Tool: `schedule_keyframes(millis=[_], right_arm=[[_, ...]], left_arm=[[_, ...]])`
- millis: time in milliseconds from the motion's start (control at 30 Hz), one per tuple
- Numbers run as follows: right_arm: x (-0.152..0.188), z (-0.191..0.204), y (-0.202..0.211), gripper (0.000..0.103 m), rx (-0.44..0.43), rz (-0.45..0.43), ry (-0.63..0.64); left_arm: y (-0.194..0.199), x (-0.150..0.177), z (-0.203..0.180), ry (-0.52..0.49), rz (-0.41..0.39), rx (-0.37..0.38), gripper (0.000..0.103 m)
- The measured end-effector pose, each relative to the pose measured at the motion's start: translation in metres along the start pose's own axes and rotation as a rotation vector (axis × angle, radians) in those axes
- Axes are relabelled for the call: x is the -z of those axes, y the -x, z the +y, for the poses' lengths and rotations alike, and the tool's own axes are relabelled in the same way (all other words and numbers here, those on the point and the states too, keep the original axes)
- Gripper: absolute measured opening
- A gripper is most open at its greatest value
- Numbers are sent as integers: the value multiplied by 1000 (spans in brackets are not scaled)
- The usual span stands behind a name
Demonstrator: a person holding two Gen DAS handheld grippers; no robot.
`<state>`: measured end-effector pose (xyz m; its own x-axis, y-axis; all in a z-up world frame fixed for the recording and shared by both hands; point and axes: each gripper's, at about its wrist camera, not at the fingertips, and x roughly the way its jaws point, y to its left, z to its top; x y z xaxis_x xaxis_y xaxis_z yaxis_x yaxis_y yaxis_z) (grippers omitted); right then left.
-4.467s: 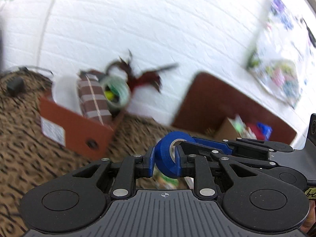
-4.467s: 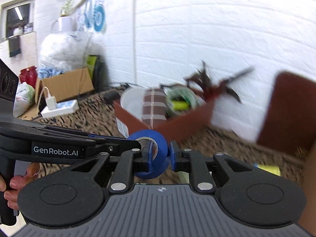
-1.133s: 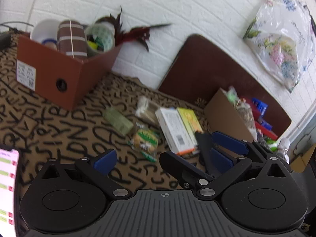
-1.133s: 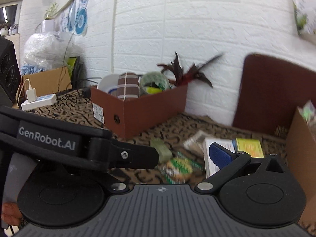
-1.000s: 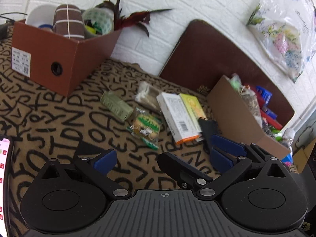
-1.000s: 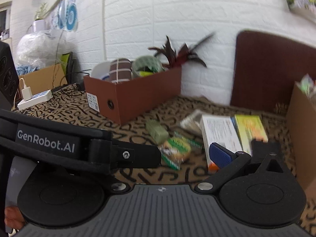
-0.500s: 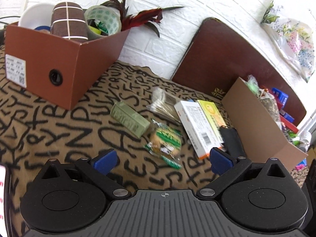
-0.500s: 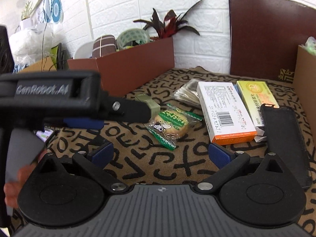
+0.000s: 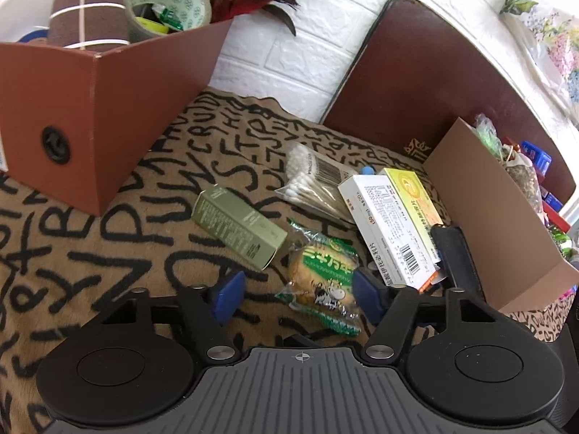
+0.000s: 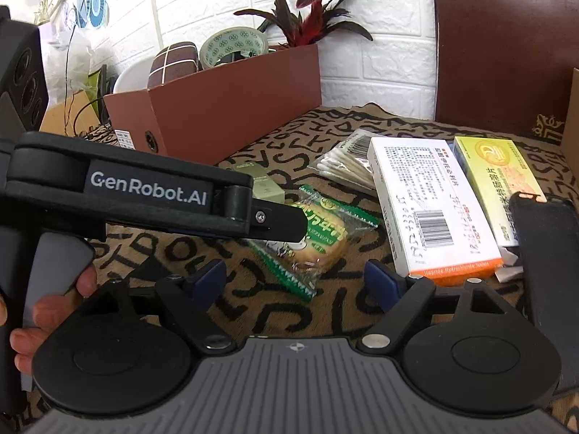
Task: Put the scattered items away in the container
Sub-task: 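Grasp the white-green snack packet with the left gripper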
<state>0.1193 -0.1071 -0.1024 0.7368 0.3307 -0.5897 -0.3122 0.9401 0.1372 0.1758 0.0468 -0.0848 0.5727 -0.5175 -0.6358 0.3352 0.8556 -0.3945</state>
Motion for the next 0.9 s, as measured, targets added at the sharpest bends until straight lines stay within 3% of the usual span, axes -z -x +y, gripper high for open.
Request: schedule_keyframes(millis=[67, 433, 900], right_arm=[[-2, -2, -2, 83, -3, -2, -1], [-6, -5, -4, 61, -4, 4, 29], [23, 24, 40, 60, -58, 60, 89]], left_arm=[[-6, -3, -1, -13, 22, 7, 61], [-13, -4, -8, -44, 45, 17, 46], [35, 40, -13, -13, 81, 31, 49]])
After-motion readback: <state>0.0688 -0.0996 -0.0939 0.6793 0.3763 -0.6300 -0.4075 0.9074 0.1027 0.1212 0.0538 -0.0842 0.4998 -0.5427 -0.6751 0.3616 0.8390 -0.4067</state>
